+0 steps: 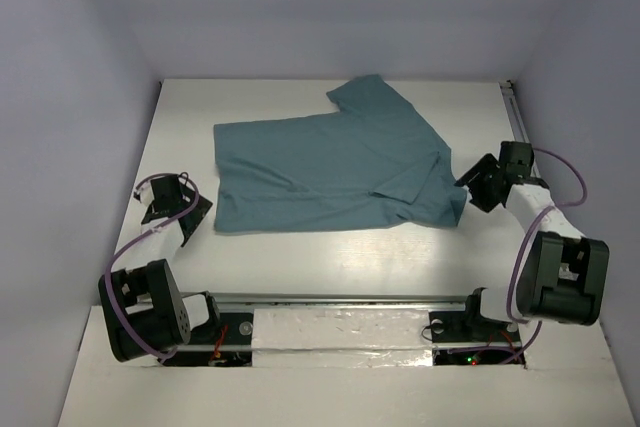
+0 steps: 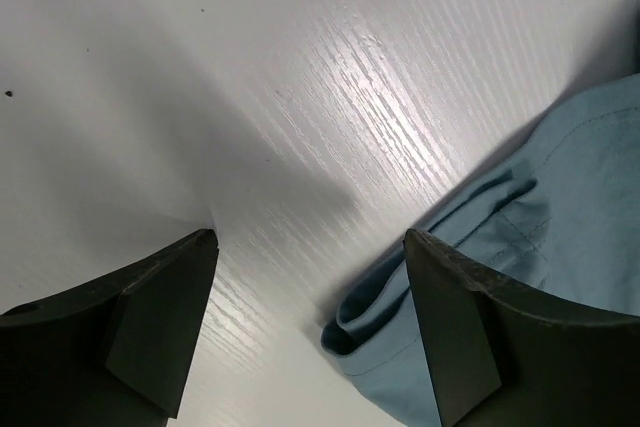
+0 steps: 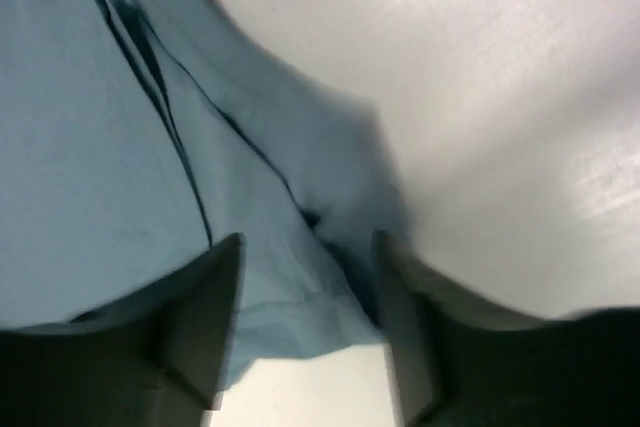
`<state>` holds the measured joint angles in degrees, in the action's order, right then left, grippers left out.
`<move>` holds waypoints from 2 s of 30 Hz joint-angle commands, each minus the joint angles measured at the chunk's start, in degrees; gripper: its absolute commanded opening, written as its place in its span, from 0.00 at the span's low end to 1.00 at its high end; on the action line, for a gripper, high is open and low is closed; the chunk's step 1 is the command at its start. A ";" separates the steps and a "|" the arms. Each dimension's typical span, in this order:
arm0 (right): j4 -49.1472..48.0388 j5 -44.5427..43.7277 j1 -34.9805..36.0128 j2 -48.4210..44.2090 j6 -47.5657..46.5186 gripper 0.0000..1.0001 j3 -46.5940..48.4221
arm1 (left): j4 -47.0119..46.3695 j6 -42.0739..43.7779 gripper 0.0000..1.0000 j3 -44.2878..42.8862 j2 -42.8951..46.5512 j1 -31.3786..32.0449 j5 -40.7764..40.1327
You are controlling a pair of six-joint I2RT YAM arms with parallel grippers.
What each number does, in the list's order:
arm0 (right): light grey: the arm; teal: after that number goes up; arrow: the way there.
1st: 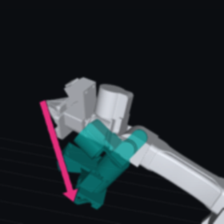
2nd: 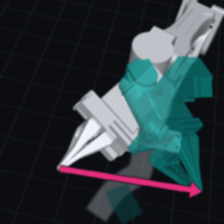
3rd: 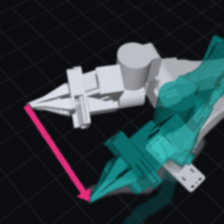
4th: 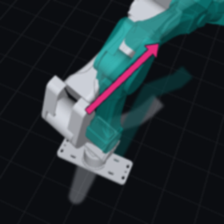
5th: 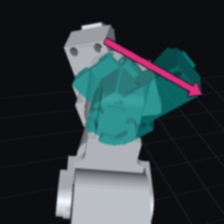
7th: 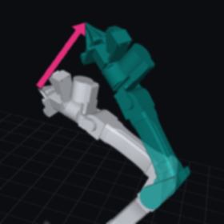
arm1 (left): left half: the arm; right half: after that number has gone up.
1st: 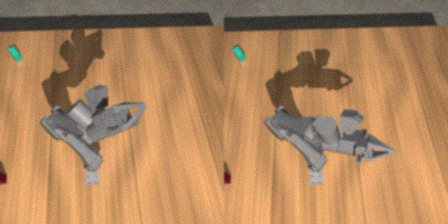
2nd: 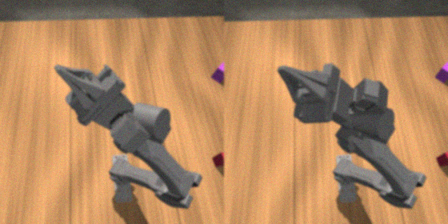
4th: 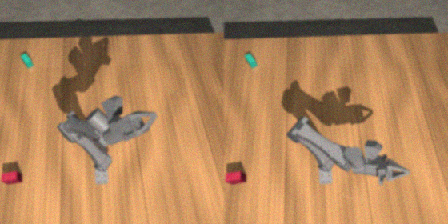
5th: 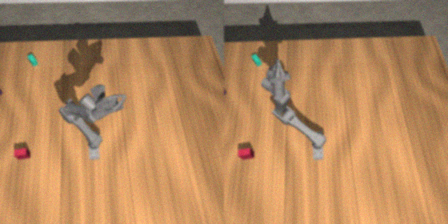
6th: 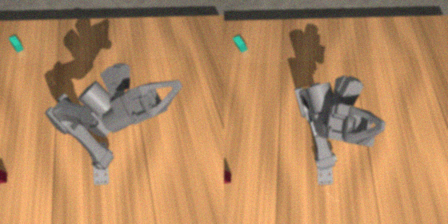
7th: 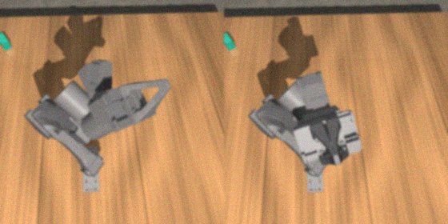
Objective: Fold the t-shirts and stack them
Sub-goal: Fold the flattened tshirt in 1/3 of the way
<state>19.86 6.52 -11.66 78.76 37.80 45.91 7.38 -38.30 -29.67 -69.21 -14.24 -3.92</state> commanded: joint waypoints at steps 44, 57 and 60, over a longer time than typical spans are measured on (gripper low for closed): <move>-2.20 3.23 21.59 14.66 -0.27 0.15 7.34 | 5.37 -2.83 0.00 1.20 6.54 11.25 -6.53; 3.26 0.42 24.22 17.74 -2.21 0.02 20.87 | 8.09 -2.56 0.00 -1.53 10.50 11.25 -10.23; 3.26 0.24 25.89 20.81 -2.73 0.01 23.51 | 8.53 -2.83 0.00 -1.44 11.20 11.25 -10.58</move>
<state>22.28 8.12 12.10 96.97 36.25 66.24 14.48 -41.76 -28.97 -59.59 -3.05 -11.81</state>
